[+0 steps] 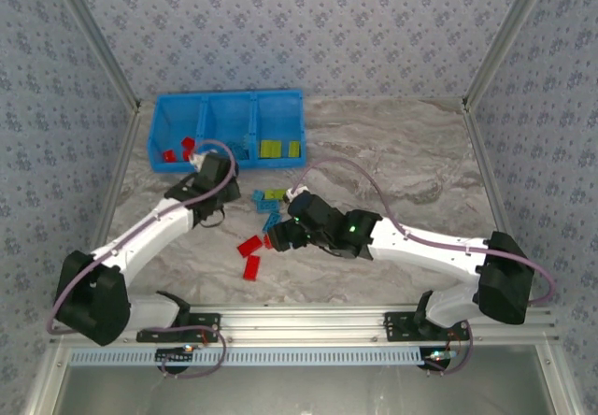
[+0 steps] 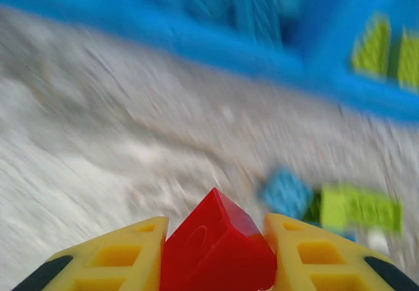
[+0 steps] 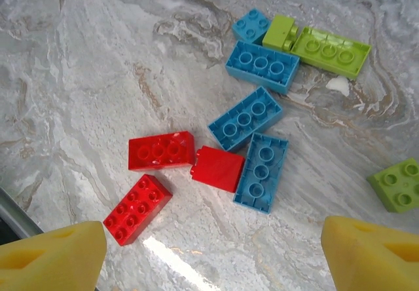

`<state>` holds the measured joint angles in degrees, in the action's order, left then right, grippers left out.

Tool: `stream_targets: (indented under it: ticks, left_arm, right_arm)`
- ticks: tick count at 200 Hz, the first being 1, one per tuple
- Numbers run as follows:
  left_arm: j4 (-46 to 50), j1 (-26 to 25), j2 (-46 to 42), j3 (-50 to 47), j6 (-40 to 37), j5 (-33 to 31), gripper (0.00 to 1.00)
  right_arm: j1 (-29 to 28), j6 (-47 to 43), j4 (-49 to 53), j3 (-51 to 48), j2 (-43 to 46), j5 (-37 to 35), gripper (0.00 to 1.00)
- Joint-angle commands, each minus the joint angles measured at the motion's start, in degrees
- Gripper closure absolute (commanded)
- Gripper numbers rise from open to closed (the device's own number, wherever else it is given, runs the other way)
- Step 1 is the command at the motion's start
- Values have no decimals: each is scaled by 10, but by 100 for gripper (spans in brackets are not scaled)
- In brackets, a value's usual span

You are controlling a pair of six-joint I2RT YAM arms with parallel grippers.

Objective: Sort the legos into containers by color

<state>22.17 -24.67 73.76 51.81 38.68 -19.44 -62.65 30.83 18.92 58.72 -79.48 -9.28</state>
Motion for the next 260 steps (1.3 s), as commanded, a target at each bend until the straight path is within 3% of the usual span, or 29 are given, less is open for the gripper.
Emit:
stream_targets:
  ticks: [1, 55, 100, 113, 138, 169, 190, 208, 243, 260]
  left_arm:
    - [-11, 70, 17, 58, -31, -63, 70]
    - [-24, 199, 162, 220, -22, -10, 70]
    - [13, 272, 330, 361, 5, 97, 68]
    - [42, 278, 359, 393, 2, 100, 64]
    - [61, 277, 360, 409, -8, 100, 47]
    - [42, 272, 291, 362, 2, 119, 38]
    - [41, 246, 213, 317, -7, 112, 40]
    - [47, 195, 124, 273, -27, 113, 41]
    - [45, 18, -51, 167, -109, 70, 43]
    - [43, -58, -113, 123, -151, 104, 43]
  right_arm:
    - [3, -6, 1, 21, 18, -18, 12]
    - [6, -1, 31, 6, 54, -25, 12]
    - [5, 2, 72, 7, 89, -34, 12]
    - [5, 4, 80, -1, 105, -41, 12]
    - [9, 15, 79, -21, 130, -52, 11]
    - [23, 42, 70, -36, 133, -67, 10]
    - [38, 77, 78, -46, 130, -94, 9]
    - [67, 97, 79, -62, 127, -96, 8]
    - [139, 107, 59, -89, 111, -58, 7]
    - [169, 108, 47, -91, 87, -34, 7]
